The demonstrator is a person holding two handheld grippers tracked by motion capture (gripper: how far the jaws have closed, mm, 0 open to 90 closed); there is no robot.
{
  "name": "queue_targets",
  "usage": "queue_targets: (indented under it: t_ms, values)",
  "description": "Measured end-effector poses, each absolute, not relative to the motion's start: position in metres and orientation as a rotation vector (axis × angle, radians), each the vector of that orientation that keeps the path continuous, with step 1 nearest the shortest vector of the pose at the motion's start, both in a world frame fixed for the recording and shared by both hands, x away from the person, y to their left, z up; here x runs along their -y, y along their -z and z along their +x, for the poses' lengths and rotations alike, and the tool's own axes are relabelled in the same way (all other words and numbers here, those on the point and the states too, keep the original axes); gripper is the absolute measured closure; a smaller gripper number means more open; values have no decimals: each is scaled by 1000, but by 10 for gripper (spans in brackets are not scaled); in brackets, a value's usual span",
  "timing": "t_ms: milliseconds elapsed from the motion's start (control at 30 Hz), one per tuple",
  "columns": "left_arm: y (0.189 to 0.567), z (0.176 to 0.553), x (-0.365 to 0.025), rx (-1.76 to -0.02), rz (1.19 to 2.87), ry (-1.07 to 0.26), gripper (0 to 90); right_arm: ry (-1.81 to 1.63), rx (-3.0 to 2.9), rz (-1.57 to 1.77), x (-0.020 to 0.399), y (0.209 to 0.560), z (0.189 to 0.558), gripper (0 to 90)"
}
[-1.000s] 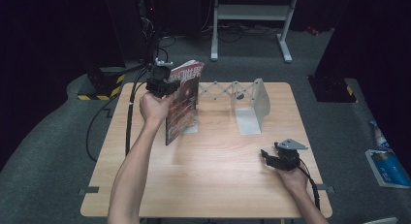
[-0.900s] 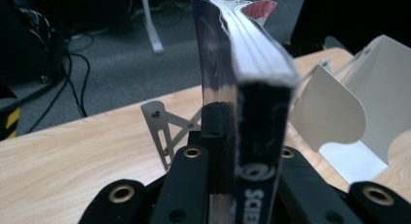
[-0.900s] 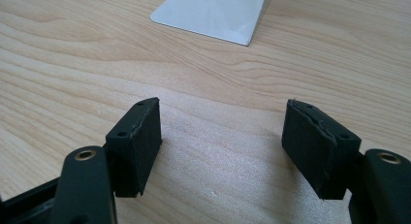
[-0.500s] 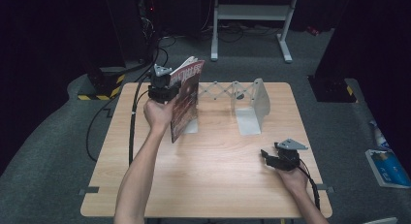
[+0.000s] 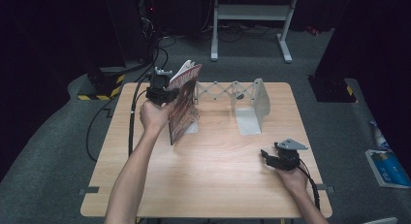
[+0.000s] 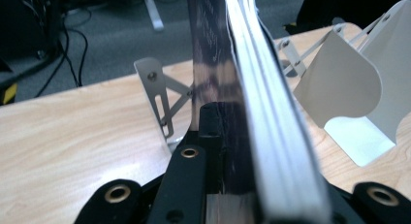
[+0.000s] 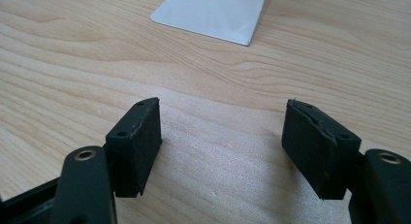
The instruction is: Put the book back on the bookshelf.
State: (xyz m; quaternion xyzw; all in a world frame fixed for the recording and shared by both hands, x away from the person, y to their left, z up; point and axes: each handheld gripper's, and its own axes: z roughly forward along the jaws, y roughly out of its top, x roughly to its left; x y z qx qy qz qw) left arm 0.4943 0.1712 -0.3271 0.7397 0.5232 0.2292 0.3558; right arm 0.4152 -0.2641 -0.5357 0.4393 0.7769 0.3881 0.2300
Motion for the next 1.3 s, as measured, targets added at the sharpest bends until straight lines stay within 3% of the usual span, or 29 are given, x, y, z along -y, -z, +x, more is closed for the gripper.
queue_targets:
  t_ms: [433, 1300]
  values:
    - [320, 492, -175, -1398, 1961, -510, 833, -1068, -2137, 1208, 264, 536, 415, 306]
    - [333, 481, -173, -1360, 1764, -613, 839, -1067, -2138, 1204, 264, 536, 415, 306]
